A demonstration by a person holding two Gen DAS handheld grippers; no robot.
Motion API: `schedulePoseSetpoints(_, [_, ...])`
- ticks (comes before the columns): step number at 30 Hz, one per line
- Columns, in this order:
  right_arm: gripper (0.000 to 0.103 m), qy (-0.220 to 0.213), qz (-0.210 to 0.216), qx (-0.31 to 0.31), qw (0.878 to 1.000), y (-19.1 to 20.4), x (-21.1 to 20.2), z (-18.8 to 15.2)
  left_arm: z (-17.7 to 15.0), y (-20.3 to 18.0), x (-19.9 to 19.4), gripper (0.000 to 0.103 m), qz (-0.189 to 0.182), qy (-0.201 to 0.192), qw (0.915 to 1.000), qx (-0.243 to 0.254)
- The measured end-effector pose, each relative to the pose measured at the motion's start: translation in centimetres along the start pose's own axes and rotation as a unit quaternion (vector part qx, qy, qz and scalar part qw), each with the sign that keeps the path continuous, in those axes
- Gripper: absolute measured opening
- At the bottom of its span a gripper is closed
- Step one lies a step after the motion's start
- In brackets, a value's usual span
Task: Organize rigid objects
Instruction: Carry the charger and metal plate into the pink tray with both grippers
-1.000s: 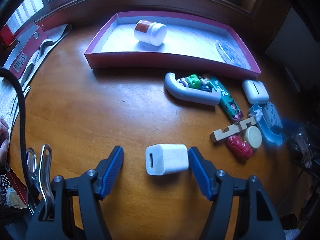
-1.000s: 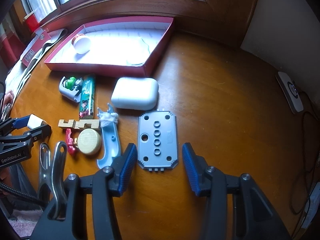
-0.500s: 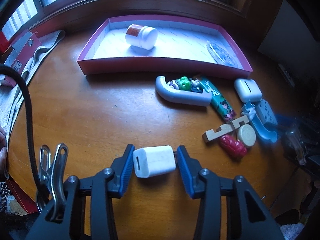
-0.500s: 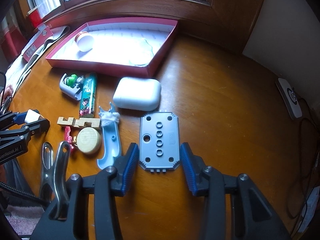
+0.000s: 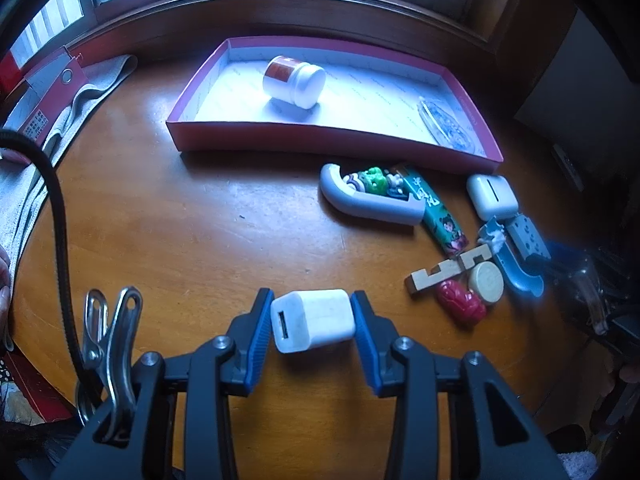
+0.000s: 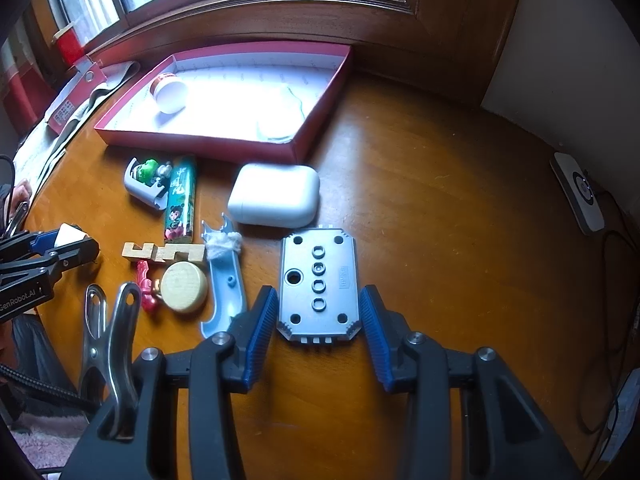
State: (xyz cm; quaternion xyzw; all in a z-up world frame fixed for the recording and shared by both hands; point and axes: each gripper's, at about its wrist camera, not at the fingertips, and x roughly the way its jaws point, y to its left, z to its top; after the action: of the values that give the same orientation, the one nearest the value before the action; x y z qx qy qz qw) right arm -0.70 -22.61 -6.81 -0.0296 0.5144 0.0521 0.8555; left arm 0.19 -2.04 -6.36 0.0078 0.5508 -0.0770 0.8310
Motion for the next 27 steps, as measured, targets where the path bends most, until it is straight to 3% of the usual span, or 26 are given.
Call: schedulePoseSetpoints(27, [0.044, -0.035, 0.019, 0.017, 0.999, -0.2, -3.1, 0.8, 1.3, 0.5, -2.2, 0.041, 0.004, -0.033, 0.9994, -0.009])
